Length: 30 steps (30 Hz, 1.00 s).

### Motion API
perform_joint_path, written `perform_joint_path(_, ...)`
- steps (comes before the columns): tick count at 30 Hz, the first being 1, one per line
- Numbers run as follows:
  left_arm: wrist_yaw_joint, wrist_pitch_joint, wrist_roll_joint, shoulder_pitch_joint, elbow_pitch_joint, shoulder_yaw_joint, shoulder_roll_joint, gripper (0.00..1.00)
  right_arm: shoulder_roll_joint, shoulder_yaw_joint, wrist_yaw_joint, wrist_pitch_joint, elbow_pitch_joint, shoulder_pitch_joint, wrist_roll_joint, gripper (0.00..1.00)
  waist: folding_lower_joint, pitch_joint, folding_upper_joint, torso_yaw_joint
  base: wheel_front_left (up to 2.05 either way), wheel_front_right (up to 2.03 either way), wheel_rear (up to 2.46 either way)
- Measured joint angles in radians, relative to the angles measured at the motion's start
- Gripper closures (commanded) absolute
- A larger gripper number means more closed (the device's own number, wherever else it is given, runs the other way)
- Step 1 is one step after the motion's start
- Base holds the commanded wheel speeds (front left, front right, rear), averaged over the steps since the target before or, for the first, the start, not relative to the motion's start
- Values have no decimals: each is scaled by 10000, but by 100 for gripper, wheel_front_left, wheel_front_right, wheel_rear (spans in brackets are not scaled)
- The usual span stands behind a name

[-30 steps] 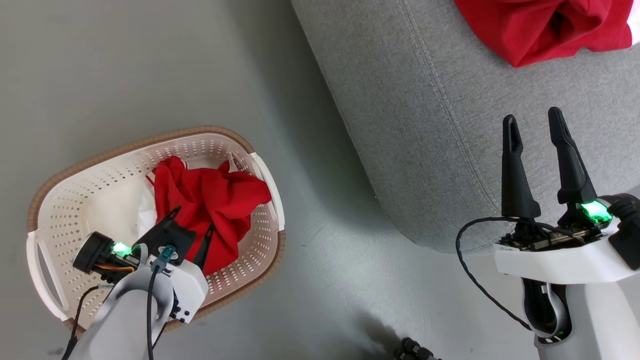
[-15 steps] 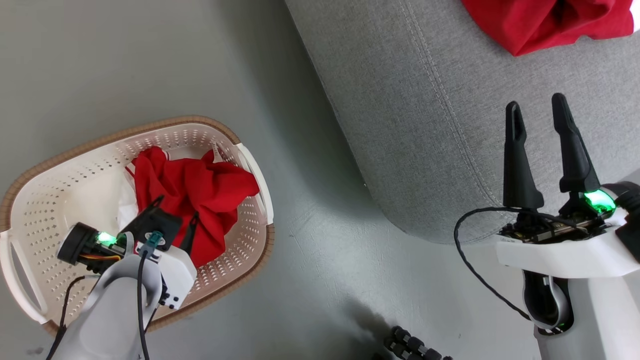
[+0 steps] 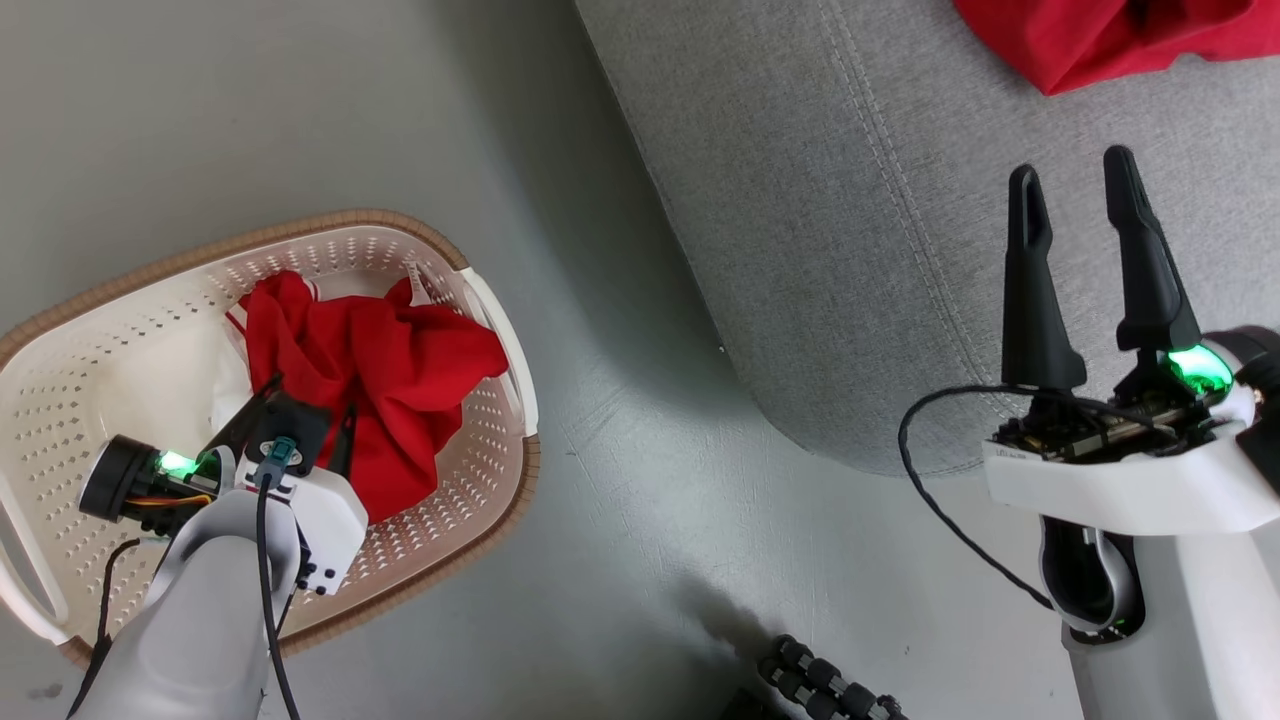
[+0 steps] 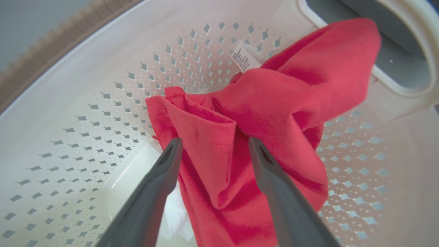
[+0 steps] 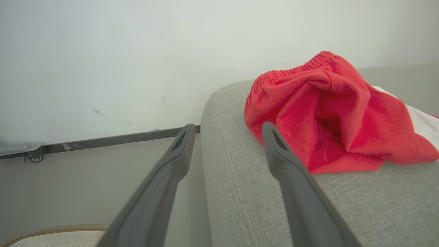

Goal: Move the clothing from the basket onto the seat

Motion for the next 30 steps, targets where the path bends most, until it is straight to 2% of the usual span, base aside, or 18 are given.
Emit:
perform_joint_path(20, 433, 303, -82, -564, 694, 138, -121, 0, -2, 280, 0, -13, -222, -523, -17, 0, 0, 520, 0, 216, 0, 0, 0)
perform_joint_path(25, 665, 385, -107, -801, 746, 186, -297, 0, -2, 301, 0, -13, -263, -542, -125, 0, 0, 662, 0, 251, 0, 0, 0)
perform_joint_path(26, 706, 391, -146, -859, 752, 199, -326, 3, -2, 313, 0, -13, -272, -547, -132, 0, 0, 689, 0, 258, 0, 0, 0)
perform_joint_path(27, 736, 443, -155, -922, 773, 211, -341, 15, -2, 320, 0, -13, -284, -549, -136, 0, 0, 717, 0, 267, 0, 0, 0)
perform_joint_path(29, 802, 481, -155, -1059, 846, 222, -345, 53, -2, 330, 0, -13, -299, -557, -157, 0, 0, 770, 0, 283, 0, 0, 0)
perform_joint_path(30, 832, 512, -155, -1109, 871, 226, -347, 62, -2, 334, 0, -13, -303, -565, -196, 0, 0, 794, 0, 292, 0, 0, 0)
